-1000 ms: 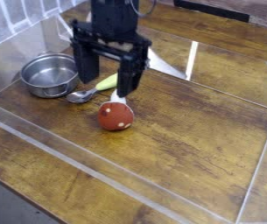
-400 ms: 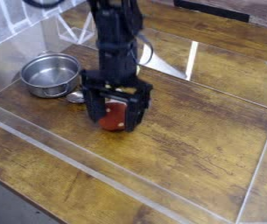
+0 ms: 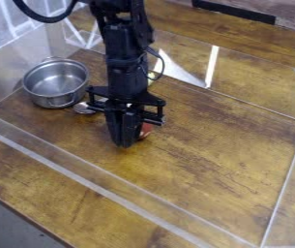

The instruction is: Put the mushroom in the silver pot

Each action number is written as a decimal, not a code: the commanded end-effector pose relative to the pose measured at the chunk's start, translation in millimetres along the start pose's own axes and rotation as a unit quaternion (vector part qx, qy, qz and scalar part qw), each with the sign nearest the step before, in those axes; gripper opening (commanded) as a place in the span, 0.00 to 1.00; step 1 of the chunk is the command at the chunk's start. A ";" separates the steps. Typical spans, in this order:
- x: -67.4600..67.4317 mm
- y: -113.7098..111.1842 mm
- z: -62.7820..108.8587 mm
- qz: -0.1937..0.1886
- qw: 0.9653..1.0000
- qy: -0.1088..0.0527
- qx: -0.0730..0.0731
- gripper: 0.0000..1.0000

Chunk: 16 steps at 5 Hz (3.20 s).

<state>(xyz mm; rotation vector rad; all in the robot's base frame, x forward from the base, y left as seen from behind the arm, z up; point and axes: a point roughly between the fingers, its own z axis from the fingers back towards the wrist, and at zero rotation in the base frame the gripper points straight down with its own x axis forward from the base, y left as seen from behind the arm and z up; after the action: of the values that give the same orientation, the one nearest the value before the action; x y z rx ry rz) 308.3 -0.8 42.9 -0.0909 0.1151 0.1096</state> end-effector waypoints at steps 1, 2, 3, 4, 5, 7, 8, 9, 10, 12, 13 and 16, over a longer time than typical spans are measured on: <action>19.4 11.1 18.2 0.025 0.999 -0.030 -0.017 1.00; 28.9 15.8 23.2 0.034 0.998 -0.031 -0.032 1.00; 32.9 18.9 21.9 0.038 0.998 -0.031 -0.036 0.00; 37.5 21.7 21.3 0.040 0.998 -0.031 -0.040 0.00; 40.5 25.3 25.2 0.047 0.997 -0.027 -0.050 1.00; 43.6 28.1 26.6 0.052 0.996 -0.019 -0.065 0.00; 45.6 28.5 26.7 0.055 0.995 -0.019 -0.075 0.00; 42.6 27.5 31.9 0.053 0.996 -0.016 -0.076 1.00; 39.7 25.7 35.5 0.047 0.996 -0.009 -0.079 1.00; 40.8 25.6 35.5 0.051 0.994 -0.008 -0.092 0.00; 38.3 24.8 38.4 0.048 0.995 -0.002 -0.093 1.00; 35.6 23.1 46.1 0.042 0.994 -0.001 -0.097 0.00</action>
<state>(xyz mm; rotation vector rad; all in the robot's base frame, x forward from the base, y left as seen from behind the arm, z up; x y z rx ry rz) 337.8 21.7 55.8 -0.2854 0.1938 0.1988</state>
